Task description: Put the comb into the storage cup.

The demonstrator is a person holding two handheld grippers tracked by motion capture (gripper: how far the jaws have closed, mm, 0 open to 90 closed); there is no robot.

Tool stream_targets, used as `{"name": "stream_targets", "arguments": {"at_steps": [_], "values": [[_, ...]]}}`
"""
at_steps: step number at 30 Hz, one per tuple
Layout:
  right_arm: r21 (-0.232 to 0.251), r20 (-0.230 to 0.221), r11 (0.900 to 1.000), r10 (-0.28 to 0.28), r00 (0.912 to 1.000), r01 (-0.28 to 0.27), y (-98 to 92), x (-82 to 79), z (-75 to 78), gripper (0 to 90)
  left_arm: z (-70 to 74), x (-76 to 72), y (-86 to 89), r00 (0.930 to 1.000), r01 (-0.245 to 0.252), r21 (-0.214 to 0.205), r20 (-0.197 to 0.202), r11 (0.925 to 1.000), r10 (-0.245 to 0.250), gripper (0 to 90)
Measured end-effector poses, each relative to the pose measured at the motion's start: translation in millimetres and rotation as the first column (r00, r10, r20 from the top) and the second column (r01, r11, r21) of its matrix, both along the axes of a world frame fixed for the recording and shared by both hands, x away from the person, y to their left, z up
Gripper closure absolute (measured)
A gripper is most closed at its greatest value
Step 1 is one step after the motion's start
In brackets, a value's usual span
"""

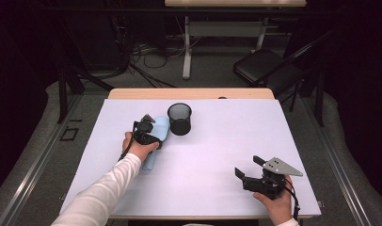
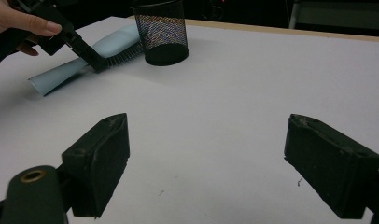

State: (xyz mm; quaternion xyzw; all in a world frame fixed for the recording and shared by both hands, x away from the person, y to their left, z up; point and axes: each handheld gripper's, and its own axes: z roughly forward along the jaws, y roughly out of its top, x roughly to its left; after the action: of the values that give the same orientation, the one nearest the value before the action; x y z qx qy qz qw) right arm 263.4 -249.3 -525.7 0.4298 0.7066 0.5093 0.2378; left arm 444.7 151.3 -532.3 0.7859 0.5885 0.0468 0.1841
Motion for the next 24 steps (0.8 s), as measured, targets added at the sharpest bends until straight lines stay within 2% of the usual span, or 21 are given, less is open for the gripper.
{"name": "stream_targets", "arguments": {"at_steps": [6,9,15,24], "values": [[0.002,0.002,1.0,0.002,1.0,-0.002,0.1,0.2,-0.2,13.8,0.5,-2.7,-3.9,1.0,-0.004,0.01,0.006,0.9999,0.004,47.4],[0.002,-0.001,1.0,0.002,1.0,-0.002,0.0,0.5,-0.3,13.9,1.3,-3.0,-4.0,0.9999,-0.013,0.0,-0.004,0.9999,0.013,51.2],[0.0,-0.001,1.0,0.002,1.0,-0.002,-0.2,0.7,-0.6,13.9,1.6,-5.1,-7.1,1.0,0.005,0.039,0.001,0.9992,-0.005,55.5],[0.001,-0.006,1.0,0.003,1.0,-0.003,0.0,0.9,-0.9,14.0,1.9,-6.9,-11.1,1.0,-0.007,0.06,0.002,0.9982,0.007,61.0]]}}
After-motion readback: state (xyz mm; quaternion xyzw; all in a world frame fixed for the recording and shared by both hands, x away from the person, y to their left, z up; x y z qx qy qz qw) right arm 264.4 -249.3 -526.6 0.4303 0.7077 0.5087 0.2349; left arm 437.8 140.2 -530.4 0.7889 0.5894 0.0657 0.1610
